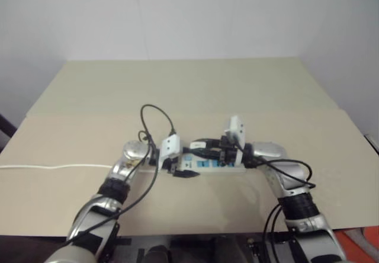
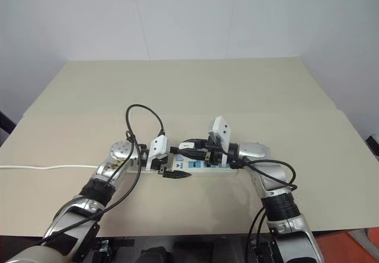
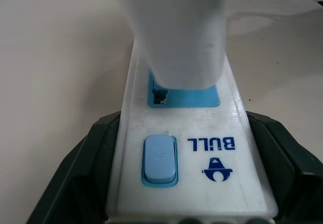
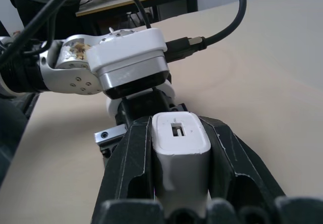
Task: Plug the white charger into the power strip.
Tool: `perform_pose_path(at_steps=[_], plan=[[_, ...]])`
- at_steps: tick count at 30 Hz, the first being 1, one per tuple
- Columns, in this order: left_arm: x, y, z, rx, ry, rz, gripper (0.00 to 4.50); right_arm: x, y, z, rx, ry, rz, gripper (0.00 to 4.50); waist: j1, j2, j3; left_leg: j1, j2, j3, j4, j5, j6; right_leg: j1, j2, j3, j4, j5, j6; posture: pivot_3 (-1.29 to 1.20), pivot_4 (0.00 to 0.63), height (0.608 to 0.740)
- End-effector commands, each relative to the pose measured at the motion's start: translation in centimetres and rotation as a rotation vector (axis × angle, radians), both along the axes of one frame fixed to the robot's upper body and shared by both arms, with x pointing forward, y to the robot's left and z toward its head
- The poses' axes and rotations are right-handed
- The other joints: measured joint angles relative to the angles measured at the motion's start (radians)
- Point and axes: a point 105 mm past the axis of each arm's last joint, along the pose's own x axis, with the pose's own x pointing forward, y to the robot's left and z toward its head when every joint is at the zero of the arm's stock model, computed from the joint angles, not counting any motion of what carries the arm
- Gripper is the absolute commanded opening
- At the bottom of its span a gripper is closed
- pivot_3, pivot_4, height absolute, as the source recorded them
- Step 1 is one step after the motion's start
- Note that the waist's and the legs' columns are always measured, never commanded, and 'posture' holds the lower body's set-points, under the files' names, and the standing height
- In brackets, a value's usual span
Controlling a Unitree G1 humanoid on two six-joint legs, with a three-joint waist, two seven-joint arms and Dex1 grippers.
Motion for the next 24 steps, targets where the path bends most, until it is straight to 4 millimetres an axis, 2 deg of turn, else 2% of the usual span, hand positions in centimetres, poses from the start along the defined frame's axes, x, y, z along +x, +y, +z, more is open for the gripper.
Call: perform_pose_path(at_steps=[1,7,14,24], plan=[[-1.0,0.5,-1.6,0.062,0.043,-0.021,3.3,0.5,0.4,0.6,0.003,-0.081,0.015,1.13,0.0,0.0,0.0,0.0,0.0,0.0,0.0,0.0,0.0,0.0,0.0,0.0,0.0,0.0,0.0,0.0,0.15,0.74],[-1.3,0.8,-1.6,0.065,0.042,-0.009,3.3,1.2,-0.1,0.1,-0.013,-0.097,0.017,1.13,-0.001,0.0,0.0,0.0,0.0,0.0,0.0,0.0,0.0,0.0,0.0,0.0,0.0,0.0,0.0,0.0,0.15,0.74],[-1.4,1.0,-1.5,0.063,0.041,0.002,3.3,0.6,-0.3,-1.5,-0.047,-0.113,0.048,1.13,-0.002,0.0,0.0,0.0,0.0,0.0,0.0,0.0,0.0,0.0,0.0,0.0,0.0,0.0,0.0,0.0,0.15,0.74],[-1.8,1.3,-1.7,0.061,0.042,0.007,3.3,1.0,-2.7,-3.4,-0.124,-0.118,0.033,1.13,0.0,-0.001,-0.002,0.001,0.0,0.0,0.0,0.0,0.0,0.001,0.0,0.0,0.0,0.0,0.0,0.0,0.15,0.74]])
